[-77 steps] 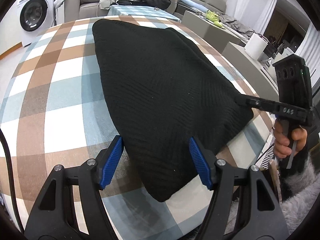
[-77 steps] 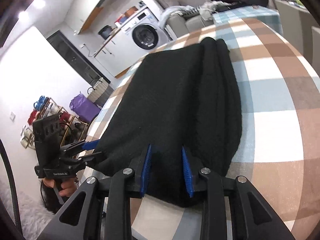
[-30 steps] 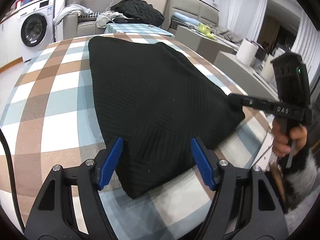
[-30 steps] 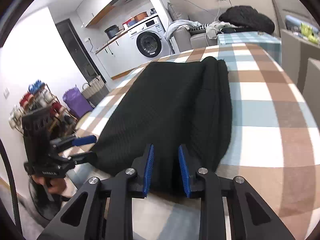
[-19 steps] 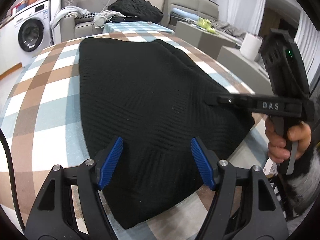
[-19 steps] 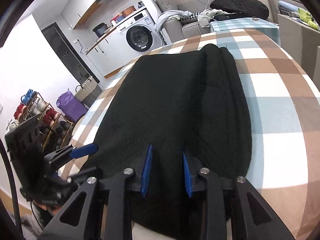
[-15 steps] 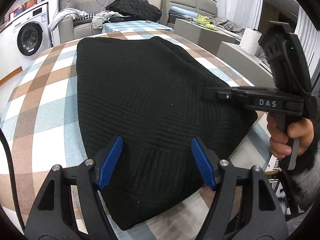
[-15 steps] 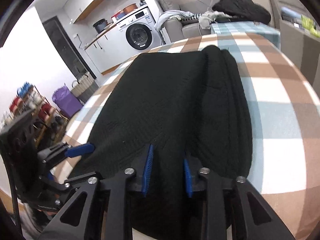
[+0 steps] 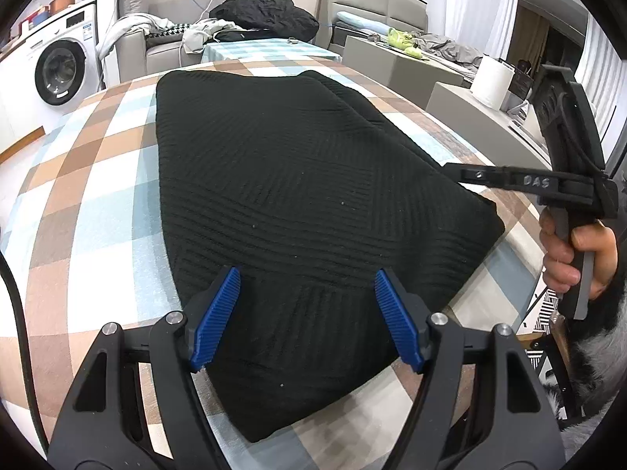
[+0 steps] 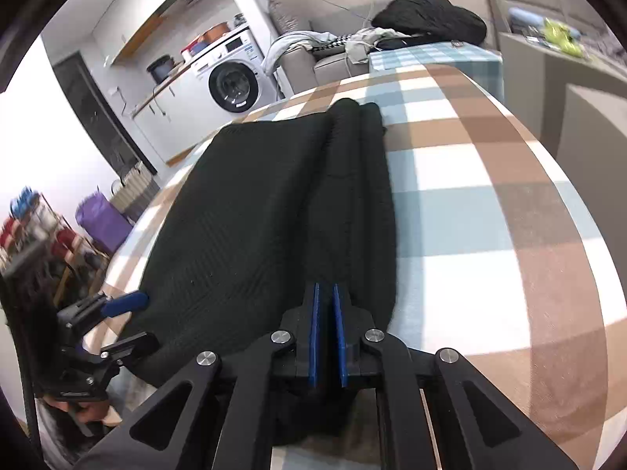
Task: Fold small clothes
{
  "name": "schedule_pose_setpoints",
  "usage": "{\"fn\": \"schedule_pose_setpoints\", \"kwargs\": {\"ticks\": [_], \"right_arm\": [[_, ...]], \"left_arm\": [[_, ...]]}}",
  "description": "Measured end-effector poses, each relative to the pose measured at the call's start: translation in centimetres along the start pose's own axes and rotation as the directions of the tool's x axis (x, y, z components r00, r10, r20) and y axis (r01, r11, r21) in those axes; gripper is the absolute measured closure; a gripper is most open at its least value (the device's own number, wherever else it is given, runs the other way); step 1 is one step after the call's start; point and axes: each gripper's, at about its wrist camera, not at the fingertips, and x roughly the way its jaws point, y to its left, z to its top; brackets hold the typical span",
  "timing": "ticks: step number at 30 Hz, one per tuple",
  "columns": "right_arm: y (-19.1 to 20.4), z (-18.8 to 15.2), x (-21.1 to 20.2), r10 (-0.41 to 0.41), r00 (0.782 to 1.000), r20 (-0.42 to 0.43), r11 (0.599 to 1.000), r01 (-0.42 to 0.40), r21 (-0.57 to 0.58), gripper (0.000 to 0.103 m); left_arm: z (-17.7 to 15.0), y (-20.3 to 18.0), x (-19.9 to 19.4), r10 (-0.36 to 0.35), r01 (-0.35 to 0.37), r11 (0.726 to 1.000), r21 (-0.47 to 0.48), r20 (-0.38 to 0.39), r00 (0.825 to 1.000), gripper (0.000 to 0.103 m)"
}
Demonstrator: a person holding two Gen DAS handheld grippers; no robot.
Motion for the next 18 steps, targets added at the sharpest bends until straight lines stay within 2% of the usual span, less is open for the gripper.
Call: {"fn": "schedule_pose_setpoints", "kwargs": {"ticks": [1,2,3,5,9,12,15,17,18], "right_arm": [[-0.4,-0.1,-0.7,0.001,1.000,0.016,1.000,-0.002,0.019,0.078],[-0.6,-0.1,-1.2,-0.015,0.999,0.033,1.000,0.014,0.025,0.060],[-0.7,-0.1,-1.6,-0.026,0.998,0.053,0.999,0.024,0.028,0.054],[-0.9,0.0,-2.3,-0.007,0.997,0.077,1.000,0.005,0.029,0.052],[-0.6,-0.1,-1.6,0.027,0.999,0.032,0.999,-0.028,0.038,0.044],[0.2,-0.5,-0.9,0.068,0.998,0.001,0.997,-0.068,0.032,0.037],[0.9,-0.7,-0.4,0.063,0.998,-0.008,0.998,-0.063,0.009,0.035],[1.7,-0.9,-0.1,0.039,0.999,-0.012,0.999,-0.040,-0.032,0.036],[2.1,-1.1,0.1,0.019,1.000,-0.020,0.998,-0.020,-0.063,0.039]], "left_arm": [[0.0,0.3,-0.3,0.001,-0.001,1.000,-0.010,0.004,1.000,0.034],[0.1,0.8,-0.7,0.003,-0.003,1.000,-0.029,0.014,1.000,0.034],[0.1,1.3,-1.1,0.004,-0.003,0.999,-0.045,0.022,1.000,0.034],[0.3,2.9,-1.7,0.020,-0.015,0.994,-0.105,0.040,0.999,0.034],[0.1,5.0,-1.5,0.063,-0.057,0.982,-0.179,0.029,0.998,0.034],[-0.1,5.8,-1.1,0.061,-0.058,0.975,-0.213,0.007,0.998,0.035],[-0.1,5.6,-0.6,0.049,-0.048,0.977,-0.209,0.001,0.999,0.049],[0.0,5.2,0.1,0.071,-0.072,0.980,-0.186,-0.011,0.997,0.070],[0.0,5.0,0.4,0.090,-0.091,0.981,-0.170,-0.015,0.996,0.072]]}}
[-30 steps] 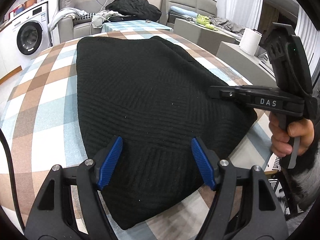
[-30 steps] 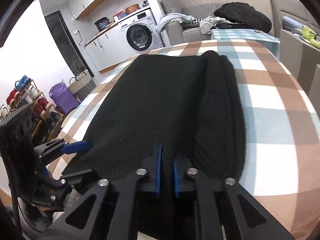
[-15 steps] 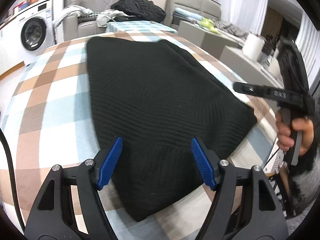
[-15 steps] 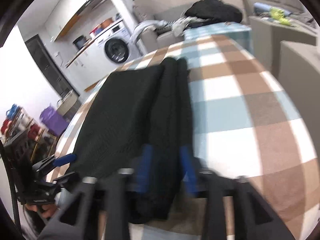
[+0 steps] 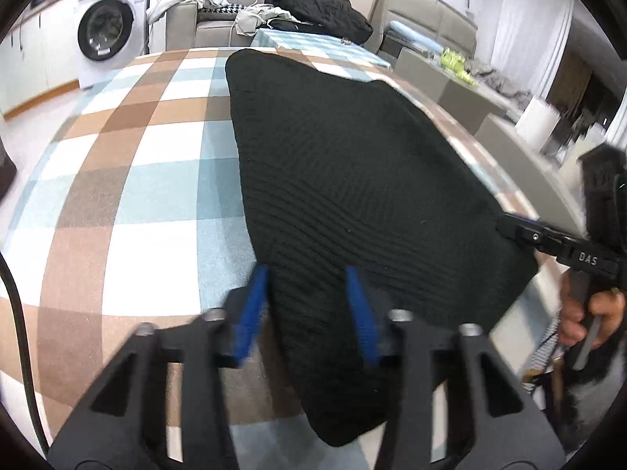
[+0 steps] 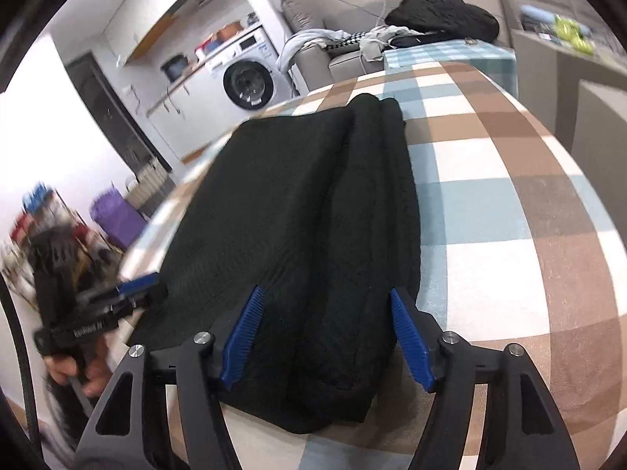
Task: Fold small clothes
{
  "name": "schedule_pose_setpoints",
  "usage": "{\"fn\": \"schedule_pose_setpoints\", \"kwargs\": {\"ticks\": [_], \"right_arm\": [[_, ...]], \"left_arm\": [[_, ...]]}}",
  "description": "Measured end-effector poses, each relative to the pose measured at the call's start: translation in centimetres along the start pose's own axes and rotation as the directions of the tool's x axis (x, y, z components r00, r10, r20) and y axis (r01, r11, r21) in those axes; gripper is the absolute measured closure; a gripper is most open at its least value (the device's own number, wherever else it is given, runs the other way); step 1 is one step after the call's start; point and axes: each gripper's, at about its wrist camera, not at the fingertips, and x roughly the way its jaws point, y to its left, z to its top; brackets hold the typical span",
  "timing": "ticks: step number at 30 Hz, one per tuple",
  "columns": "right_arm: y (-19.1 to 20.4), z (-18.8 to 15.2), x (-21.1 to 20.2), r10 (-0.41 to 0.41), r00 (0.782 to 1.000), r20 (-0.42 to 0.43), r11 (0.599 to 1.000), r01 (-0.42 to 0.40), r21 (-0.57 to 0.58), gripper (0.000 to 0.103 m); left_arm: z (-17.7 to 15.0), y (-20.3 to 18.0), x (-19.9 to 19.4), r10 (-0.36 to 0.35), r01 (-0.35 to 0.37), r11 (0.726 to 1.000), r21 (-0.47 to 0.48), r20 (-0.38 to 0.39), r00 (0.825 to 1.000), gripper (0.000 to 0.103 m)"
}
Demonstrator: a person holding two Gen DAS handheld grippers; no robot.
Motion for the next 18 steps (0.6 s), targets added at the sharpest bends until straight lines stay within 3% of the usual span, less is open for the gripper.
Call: {"fn": "schedule_pose_setpoints", "kwargs": {"ticks": [2,5,9,18], "right_arm": [[0.9,-0.3,0.5,-0.041,0.999,-0.014,0.997,0.041,-0.059,0.055],[1.1,-0.3,1.0,-0.035,0.999,-0.012,0.998,0.034,-0.053,0.066],[0.5,0.4,1.9,-0.034,0.999,-0.007,0.999,0.034,-0.016,0.071],[1.8,3.3,4.8,-0.047,0.999,-0.025,0.999,0.047,0.017,0.071]], "left_arm": [[0.0,-0.1,0.1,0.008,-0.008,1.000,0.011,0.006,1.000,0.079],[0.4,0.0,0.3,0.012,-0.012,1.000,0.009,0.001,1.000,0.081],[1.4,0.4,1.0,0.034,-0.035,0.999,0.012,0.009,0.999,0.081],[6.2,2.5,3.4,0.133,-0.133,0.991,0.008,0.017,0.991,0.081]]}}
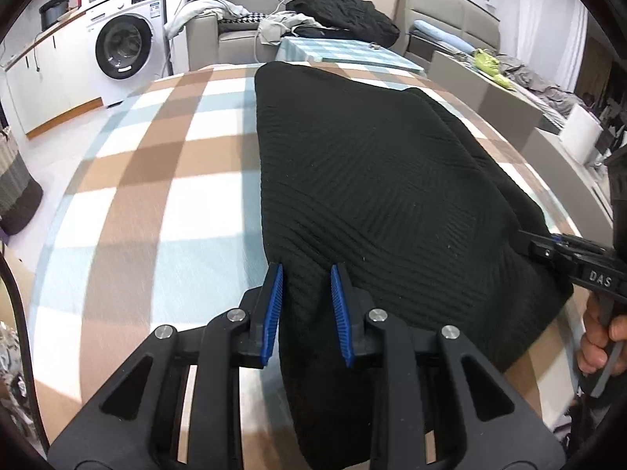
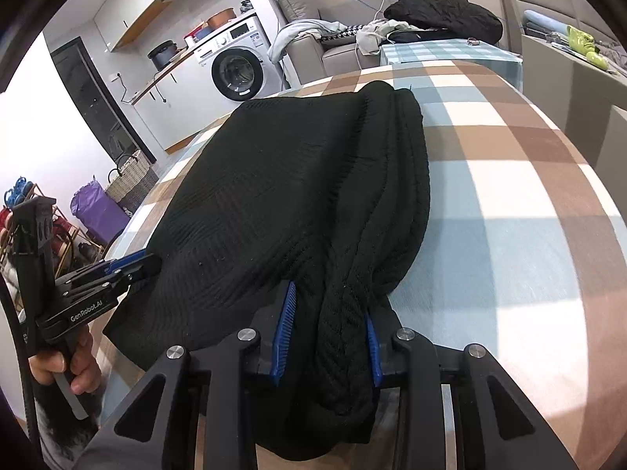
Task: Fold small clothes
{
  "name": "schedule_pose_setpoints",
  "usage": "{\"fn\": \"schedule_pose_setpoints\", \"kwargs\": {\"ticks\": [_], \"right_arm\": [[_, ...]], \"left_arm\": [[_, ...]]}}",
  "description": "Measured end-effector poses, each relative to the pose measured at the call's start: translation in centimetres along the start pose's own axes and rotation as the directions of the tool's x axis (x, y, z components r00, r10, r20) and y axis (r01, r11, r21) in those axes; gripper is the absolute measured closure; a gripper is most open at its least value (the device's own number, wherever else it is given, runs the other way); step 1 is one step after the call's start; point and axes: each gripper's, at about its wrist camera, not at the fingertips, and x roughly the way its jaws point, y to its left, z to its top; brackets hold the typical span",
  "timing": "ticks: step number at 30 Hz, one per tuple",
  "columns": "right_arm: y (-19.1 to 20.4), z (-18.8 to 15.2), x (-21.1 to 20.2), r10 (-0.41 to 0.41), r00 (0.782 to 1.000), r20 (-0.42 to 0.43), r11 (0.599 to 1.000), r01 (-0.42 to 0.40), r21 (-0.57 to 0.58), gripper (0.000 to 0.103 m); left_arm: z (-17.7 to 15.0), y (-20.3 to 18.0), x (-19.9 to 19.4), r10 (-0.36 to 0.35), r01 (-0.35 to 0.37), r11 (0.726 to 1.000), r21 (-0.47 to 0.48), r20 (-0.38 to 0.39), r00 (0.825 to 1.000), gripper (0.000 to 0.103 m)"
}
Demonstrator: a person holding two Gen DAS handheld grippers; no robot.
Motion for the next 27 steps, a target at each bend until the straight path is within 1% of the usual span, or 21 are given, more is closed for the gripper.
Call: {"fn": "schedule_pose_setpoints", "kwargs": {"ticks": [3,5,8,12,14,15,16,17,18,20,21,22,23,24,25,26,27], "right_arm": [[0.5,1.3,1.1,-0.014,1.000,0.000,1.000,0.014,0.004,0.071],[0.7,2.2,2.0,-0.018,1.000,0.005,1.000,0.018,0.004,0.071],[1.0,3.0,2.7,-0.034,0.999,0.010,0.999,0.035,-0.002,0.071],[0.7,2.8,2.1,-0.034,0.999,0.015,0.999,0.034,0.001,0.071],[0.6,2.7,1.6,-0.025,1.000,0.019,1.000,0.025,0.007,0.062],[0.5,2.6,1.2,-0.024,0.999,0.025,1.000,0.024,0.008,0.060],[0.4,2.4,0.4,-0.021,0.999,0.041,1.000,0.021,0.001,0.060],[0.4,2.3,-0.3,-0.021,0.998,0.055,1.000,0.022,-0.010,0.057],[0.5,2.2,-1.1,-0.025,0.997,0.067,0.999,0.026,-0.022,0.054],[0.6,1.7,-2.9,-0.014,0.995,0.100,0.998,0.019,-0.054,0.038],[0.7,1.7,-3.6,-0.009,0.994,0.112,0.997,0.016,-0.070,0.034],[0.9,1.4,-4.6,0.003,0.991,0.133,0.995,0.009,-0.096,0.026],[1.2,1.2,-5.5,0.014,0.989,0.150,0.993,0.004,-0.118,0.015],[1.5,1.0,-6.3,0.024,0.986,0.168,0.990,0.000,-0.143,0.009],[1.7,0.8,-6.7,0.031,0.984,0.177,0.987,-0.002,-0.162,0.000],[2.3,0.7,-7.3,0.047,0.980,0.195,0.980,-0.008,-0.198,0.000],[2.7,0.4,-7.6,0.056,0.976,0.213,0.974,-0.007,-0.224,0.000]], "left_arm": [[1.5,0.8,0.9,0.015,-0.015,1.000,-0.007,0.003,1.000,0.081],[2.2,1.4,1.6,0.018,-0.018,0.999,-0.031,0.007,1.000,0.081],[2.5,1.8,1.9,0.020,-0.019,0.999,-0.042,0.012,1.000,0.081],[2.3,1.9,1.6,0.020,-0.019,0.999,-0.040,0.027,0.999,0.081],[2.1,1.9,1.0,0.016,-0.014,0.999,-0.047,0.038,0.999,0.079],[1.8,1.9,0.3,0.008,-0.005,0.999,-0.053,0.050,0.999,0.078],[1.6,1.8,-0.4,0.001,0.003,0.998,-0.055,0.062,0.998,0.074],[1.2,1.7,-1.2,-0.002,0.007,0.998,-0.056,0.077,0.997,0.066],[0.9,1.5,-2.4,-0.002,0.009,0.998,-0.061,0.106,0.994,0.063],[0.3,1.3,-4.0,-0.014,0.022,0.998,-0.057,0.150,0.989,0.043],[0.0,1.2,-4.9,-0.014,0.023,0.998,-0.052,0.176,0.984,0.038],[-0.4,0.9,-5.8,-0.008,0.017,0.999,-0.043,0.207,0.978,0.026],[-0.7,0.7,-6.5,-0.003,0.012,0.999,-0.038,0.231,0.973,0.016],[-1.2,0.4,-7.3,0.000,0.008,1.000,-0.029,0.268,0.964,0.013],[-1.5,0.3,-7.7,0.001,0.007,1.000,-0.027,0.284,0.959,0.008],[-1.7,0.2,-8.1,0.001,0.007,1.000,-0.029,0.296,0.955,0.002],[-2.1,0.0,-8.4,0.000,0.011,0.999,-0.033,0.308,0.951,0.001]]}}
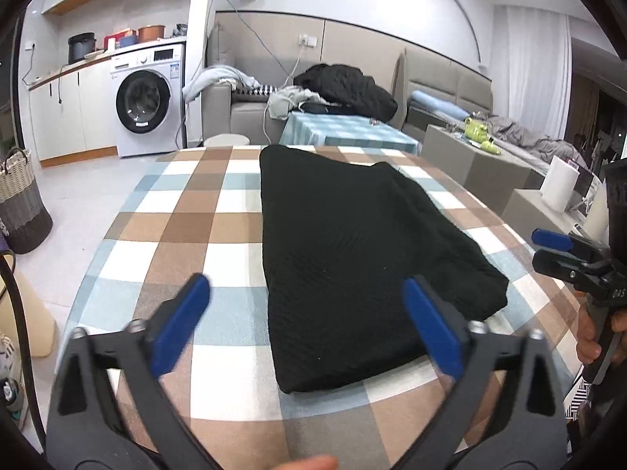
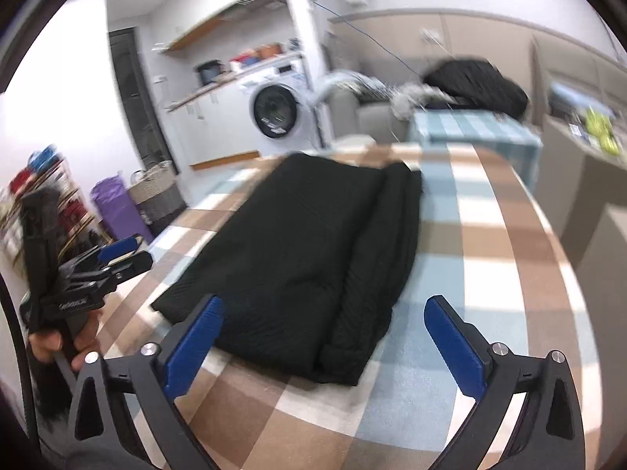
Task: Fold small clothes
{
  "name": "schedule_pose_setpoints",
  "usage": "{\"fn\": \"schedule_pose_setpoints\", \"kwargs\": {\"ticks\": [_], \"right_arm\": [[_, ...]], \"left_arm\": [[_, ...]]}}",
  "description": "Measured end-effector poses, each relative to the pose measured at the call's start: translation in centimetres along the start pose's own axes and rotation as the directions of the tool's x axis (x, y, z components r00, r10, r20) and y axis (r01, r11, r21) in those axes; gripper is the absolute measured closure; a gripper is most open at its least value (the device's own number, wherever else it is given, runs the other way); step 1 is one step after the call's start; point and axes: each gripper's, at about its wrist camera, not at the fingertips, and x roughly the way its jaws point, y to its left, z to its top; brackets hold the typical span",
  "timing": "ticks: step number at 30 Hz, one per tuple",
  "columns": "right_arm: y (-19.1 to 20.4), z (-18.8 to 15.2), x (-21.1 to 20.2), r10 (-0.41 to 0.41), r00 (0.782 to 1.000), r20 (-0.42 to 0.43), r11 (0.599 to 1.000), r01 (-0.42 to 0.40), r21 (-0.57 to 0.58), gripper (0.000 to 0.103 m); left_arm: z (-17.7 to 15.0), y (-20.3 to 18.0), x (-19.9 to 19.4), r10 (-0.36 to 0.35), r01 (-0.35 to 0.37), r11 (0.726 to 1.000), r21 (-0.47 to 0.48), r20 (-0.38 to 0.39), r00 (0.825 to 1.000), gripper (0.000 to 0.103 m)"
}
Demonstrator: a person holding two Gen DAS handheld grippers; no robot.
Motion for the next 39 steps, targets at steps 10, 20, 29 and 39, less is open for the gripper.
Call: {"fn": "schedule_pose_setpoints", "kwargs": {"ticks": [10,20,29,39], "right_arm": [[1.5,-0.5,-0.3,-0.011,0.993,0.114,0.998,0.017,-0.057,0.000],[0.9,-1.2,0.2,0.016,0.988,0.155,0.998,-0.007,-0.058,0.000],[1.0,-1.6,0.5,0.023,0.986,0.162,0.997,-0.011,-0.073,0.000],[1.1,-2.1,-0.7,0.003,0.970,0.244,0.997,0.016,-0.077,0.000]], "left_arm": [[-1.1,-0.7,-1.0,0.050,-0.051,0.999,0.008,0.061,0.997,0.001],[-1.5,-0.7,-0.4,0.068,-0.070,0.997,0.015,0.081,0.994,0.001],[-1.8,-0.4,-0.7,0.062,-0.062,0.998,0.004,0.087,0.994,0.001],[-1.6,-0.6,-0.7,0.065,-0.067,0.998,0.020,0.093,0.994,0.001]]}}
